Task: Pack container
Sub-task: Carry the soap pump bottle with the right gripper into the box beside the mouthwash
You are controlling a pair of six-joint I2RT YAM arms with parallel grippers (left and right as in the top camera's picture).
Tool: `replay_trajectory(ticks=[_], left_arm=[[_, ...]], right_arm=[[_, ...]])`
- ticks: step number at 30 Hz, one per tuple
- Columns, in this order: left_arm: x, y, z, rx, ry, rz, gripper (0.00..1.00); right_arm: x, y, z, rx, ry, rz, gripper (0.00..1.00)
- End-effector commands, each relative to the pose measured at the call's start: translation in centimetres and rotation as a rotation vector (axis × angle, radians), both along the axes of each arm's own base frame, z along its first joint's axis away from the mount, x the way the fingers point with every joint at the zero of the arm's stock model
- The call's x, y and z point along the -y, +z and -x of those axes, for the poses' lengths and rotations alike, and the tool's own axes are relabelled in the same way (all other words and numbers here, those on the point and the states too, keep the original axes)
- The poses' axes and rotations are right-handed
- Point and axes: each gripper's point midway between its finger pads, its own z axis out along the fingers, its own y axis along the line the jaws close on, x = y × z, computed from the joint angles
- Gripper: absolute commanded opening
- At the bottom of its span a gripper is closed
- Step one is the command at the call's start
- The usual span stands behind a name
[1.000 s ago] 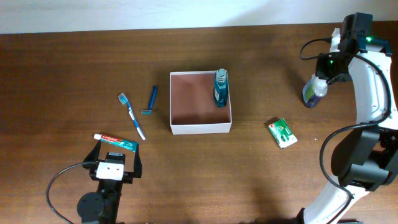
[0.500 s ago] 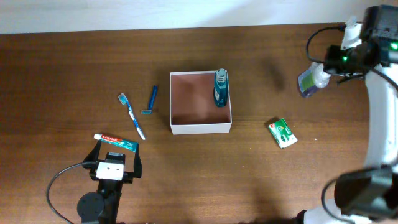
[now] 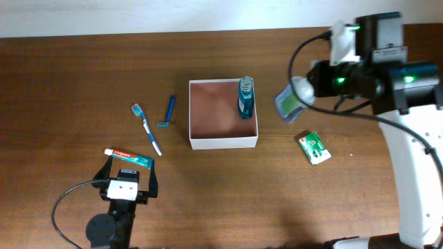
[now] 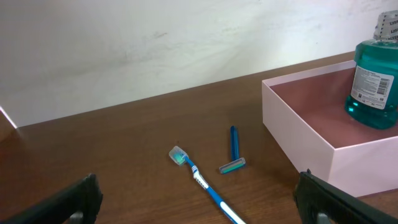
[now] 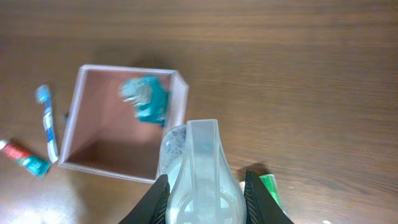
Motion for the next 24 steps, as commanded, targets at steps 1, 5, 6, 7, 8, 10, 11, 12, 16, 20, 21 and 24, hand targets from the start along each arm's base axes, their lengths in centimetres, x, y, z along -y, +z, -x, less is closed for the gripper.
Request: replay_trajectory(ticks=[1,5,6,7,8,10,11,12,16,20,21,24], left_arm=[[-0.2,-0.1,0.0,0.002,0.010,0.008,1.00],[-0.2,-0.1,0.0,0.002,0.010,0.008,1.00],[-0.2,-0.1,0.0,0.002,0.010,0.008,1.00],[-0.2,-0.1,0.0,0.002,0.010,0.008,1.00],[-0.2,-0.1,0.0,0.002,0.011,0.008,1.00],[-0.2,-0.1,0.0,0.002,0.010,0.008,1.00],[-0.2,-0.1,0.0,0.002,0.010,0.008,1.00],[-0.2,-0.1,0.0,0.002,0.010,0.008,1.00],[-0.2,-0.1,0.0,0.002,0.010,0.008,1.00],[-0.2,-0.1,0.0,0.002,0.010,0.008,1.00],[-0.2,-0.1,0.0,0.002,0.010,0.008,1.00],[-0.2,-0.1,0.0,0.002,0.010,0.008,1.00]], right_arm=[[-3.5,2.1,1.3,0.054,0.083,-0.016,0.24],[-6.1,2.1,2.2,0.060,0.152,0.002,0.24],[-6.8,2.1,2.3,0.061,0.169,0.001,0.24],[-7.4,2.0,2.5,0.063,0.188,0.001,0.24],[-8.1,2.1,2.6,0.067,0.205,-0.001,0.24],[-9.2,2.1,2.7,0.076,0.233,-0.001,0.24],[-9.7,2.0,2.6,0.083,0.243,0.006,0.24],[-10.1,1.9,2.5,0.088,0.248,0.015,0.24],[-11.8,1.3,1.6,0.110,0.266,0.049,0.24],[-14.0,0.3,0.5,0.117,0.301,0.045,0.24],[-14.5,-0.1,0.3,0.114,0.308,0.046,0.24],[-16.0,-1.6,-0.7,0.109,0.322,0.066,0.24]])
